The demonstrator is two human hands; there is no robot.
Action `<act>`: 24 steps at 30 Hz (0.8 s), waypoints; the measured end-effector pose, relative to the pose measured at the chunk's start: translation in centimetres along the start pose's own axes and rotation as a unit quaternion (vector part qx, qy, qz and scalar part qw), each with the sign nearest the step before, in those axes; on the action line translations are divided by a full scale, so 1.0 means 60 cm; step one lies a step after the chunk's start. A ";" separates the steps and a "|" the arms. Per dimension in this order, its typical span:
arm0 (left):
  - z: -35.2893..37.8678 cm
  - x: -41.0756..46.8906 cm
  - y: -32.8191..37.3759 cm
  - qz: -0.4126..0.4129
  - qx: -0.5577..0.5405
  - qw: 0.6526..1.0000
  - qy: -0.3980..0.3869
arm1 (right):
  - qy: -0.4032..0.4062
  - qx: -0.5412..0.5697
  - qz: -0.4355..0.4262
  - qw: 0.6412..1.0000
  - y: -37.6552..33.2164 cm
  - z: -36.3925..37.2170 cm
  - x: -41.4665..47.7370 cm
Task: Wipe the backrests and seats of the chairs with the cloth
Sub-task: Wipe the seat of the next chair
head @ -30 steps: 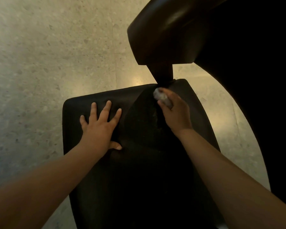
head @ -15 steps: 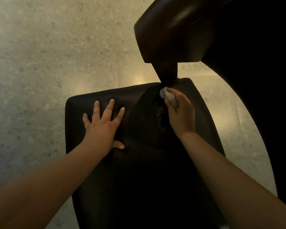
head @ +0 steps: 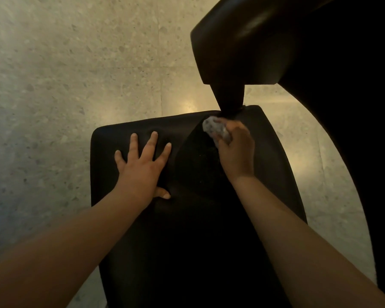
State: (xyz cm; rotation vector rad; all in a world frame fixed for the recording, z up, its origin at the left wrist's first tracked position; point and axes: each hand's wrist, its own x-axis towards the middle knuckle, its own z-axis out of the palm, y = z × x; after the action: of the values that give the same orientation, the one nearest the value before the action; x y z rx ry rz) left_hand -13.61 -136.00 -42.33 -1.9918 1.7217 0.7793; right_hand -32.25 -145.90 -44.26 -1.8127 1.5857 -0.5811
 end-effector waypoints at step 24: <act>0.008 0.005 -0.004 -0.002 0.001 1.000 0.011 | -0.148 0.051 0.019 0.988 -0.022 0.002 -0.075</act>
State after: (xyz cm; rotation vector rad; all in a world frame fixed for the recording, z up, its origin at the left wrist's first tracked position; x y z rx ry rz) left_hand -13.45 -135.89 -42.91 -2.0098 1.7290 0.7558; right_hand -32.03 -141.38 -42.99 -1.7005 1.3623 -0.3492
